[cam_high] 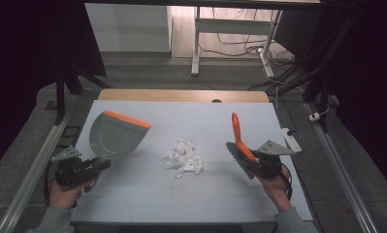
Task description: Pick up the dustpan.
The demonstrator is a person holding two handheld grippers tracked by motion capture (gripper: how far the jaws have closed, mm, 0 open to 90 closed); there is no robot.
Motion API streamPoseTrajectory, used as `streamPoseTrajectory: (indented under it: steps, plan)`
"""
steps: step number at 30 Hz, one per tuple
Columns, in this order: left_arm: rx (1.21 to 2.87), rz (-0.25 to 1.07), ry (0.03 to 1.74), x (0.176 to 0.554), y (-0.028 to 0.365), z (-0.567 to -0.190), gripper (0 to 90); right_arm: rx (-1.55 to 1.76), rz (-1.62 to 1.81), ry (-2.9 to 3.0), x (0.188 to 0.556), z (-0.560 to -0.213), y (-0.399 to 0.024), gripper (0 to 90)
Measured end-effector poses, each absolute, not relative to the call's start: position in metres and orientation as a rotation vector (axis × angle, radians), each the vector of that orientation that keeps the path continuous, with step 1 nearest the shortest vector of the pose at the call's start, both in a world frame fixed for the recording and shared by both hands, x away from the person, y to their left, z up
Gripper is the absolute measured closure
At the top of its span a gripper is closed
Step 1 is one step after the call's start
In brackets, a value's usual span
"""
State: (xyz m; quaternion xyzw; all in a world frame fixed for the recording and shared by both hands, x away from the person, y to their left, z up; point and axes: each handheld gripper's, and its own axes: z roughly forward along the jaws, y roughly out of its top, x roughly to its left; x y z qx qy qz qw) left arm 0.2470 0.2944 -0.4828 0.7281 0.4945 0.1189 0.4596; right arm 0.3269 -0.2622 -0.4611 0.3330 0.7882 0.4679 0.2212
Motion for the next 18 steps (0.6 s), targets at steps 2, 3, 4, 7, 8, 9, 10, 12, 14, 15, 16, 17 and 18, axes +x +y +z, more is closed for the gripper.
streamPoseTrajectory:
  steps: [2,3,4,7,8,9,10,12,14,15,16,17,18]
  plan:
    - [1.797,0.283,1.185,0.246,0.293,-0.48,61.3,0.913,1.302,2.17,0.326,-0.458,-0.261,69.7]
    - [1.797,0.278,1.173,0.246,0.293,-0.479,61.2,0.911,1.312,2.167,0.326,-0.456,-0.261,69.8]
    - [1.798,0.273,1.154,0.246,0.292,-0.479,61.2,0.908,1.311,2.165,0.326,-0.456,-0.26,69.8]
    - [1.809,0.253,1.112,0.247,0.292,-0.477,61.2,0.904,1.316,2.163,0.328,-0.454,-0.258,69.8]
    - [1.816,0.25,1.102,0.247,0.292,-0.476,61.2,0.901,1.314,2.163,0.33,-0.454,-0.257,69.8]
    - [1.822,0.246,1.089,0.247,0.291,-0.476,61.2,0.903,1.314,2.164,0.331,-0.454,-0.256,69.8]
    - [1.826,0.246,1.082,0.247,0.291,-0.475,61.3,0.9,1.309,2.165,0.332,-0.454,-0.254,69.8]
    - [1.829,0.241,1.071,0.247,0.291,-0.474,61.2,0.903,1.309,2.166,0.334,-0.454,-0.252,69.8]
    - [1.827,0.229,1.061,0.247,0.291,-0.474,61.2,0.904,1.314,2.166,0.335,-0.454,-0.251,69.8]
    - [1.827,0.222,1.055,0.247,0.291,-0.473,61.2,0.908,1.317,2.166,0.336,-0.454,-0.25,69.8]
    - [1.831,0.217,1.046,0.247,0.291,-0.473,61.2,0.909,1.32,2.167,0.336,-0.454,-0.25,69.8]
    - [1.836,0.211,1.038,0.246,0.291,-0.473,61.2,0.91,1.32,2.166,0.337,-0.453,-0.249,69.8]
    - [1.846,0.204,1.027,0.246,0.291,-0.473,61.2,0.914,1.323,2.166,0.338,-0.453,-0.248,69.8]
